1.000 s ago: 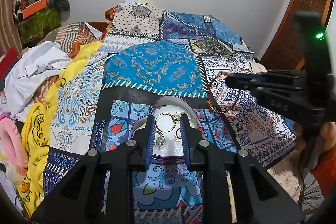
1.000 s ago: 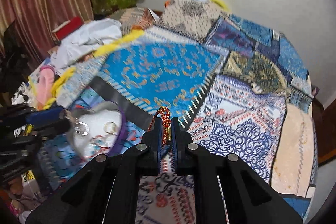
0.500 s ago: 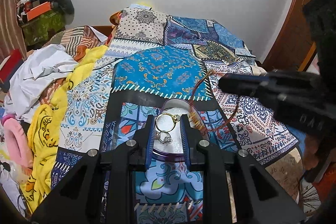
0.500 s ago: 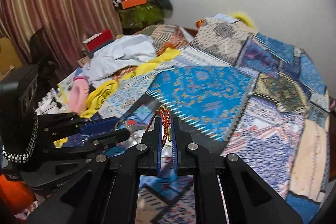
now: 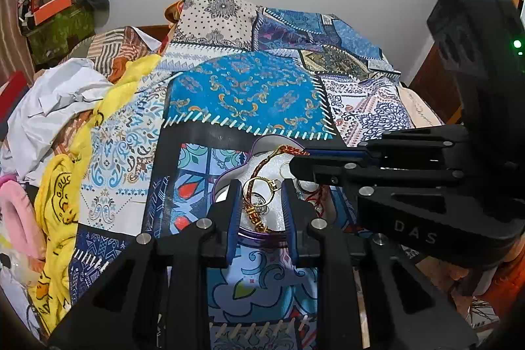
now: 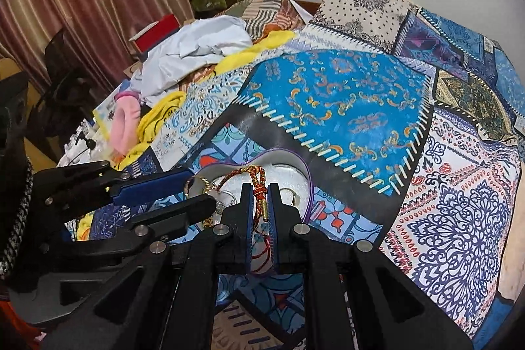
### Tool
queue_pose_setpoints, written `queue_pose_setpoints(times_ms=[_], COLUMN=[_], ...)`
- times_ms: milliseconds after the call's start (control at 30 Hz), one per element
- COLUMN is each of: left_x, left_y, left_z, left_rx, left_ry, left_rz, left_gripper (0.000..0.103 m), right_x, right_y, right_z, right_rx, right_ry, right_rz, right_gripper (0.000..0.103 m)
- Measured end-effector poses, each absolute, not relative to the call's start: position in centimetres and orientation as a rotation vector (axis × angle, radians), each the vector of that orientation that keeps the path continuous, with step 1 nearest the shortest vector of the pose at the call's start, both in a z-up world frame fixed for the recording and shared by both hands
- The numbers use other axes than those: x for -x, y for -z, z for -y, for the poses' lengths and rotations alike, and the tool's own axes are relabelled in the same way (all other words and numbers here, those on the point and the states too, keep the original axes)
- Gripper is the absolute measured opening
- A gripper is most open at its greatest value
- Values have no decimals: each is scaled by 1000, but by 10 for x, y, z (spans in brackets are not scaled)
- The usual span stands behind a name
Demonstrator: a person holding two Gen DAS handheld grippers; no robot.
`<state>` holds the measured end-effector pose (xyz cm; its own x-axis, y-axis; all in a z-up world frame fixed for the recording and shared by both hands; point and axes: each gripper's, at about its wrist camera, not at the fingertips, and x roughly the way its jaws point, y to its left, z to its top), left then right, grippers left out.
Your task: Organize jewelry
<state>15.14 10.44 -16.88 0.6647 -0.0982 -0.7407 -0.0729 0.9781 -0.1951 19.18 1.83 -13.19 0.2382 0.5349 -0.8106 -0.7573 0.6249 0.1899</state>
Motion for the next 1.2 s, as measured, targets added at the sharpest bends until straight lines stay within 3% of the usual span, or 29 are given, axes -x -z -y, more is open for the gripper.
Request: queue_pose_setpoints(times_ms=[233,367,600,1100,1200], left_x=[-154,-151,-139,-62,-42], left_y=[171,167,147,23,2], left_z=[-104,-104,-106,-99,-91], left_rx=[215,212,207,135,118], left_ry=[11,6,-21,-104,-111], left_rz=[-857,-851,-811,-468,-391], left_gripper=[24,27,27,27,33], right_x=[-191,-188,-180,-109,-86], right_y=[128,121,94,-18,-37], right_z=[-18,-13,5,70,82], right_rx=[291,288,238,55,34], right_ry=[-871,-851,-828,-785,-749], right_rz=[-988,-964,-895,-537,-439], right_gripper=[9,18,19,19,21])
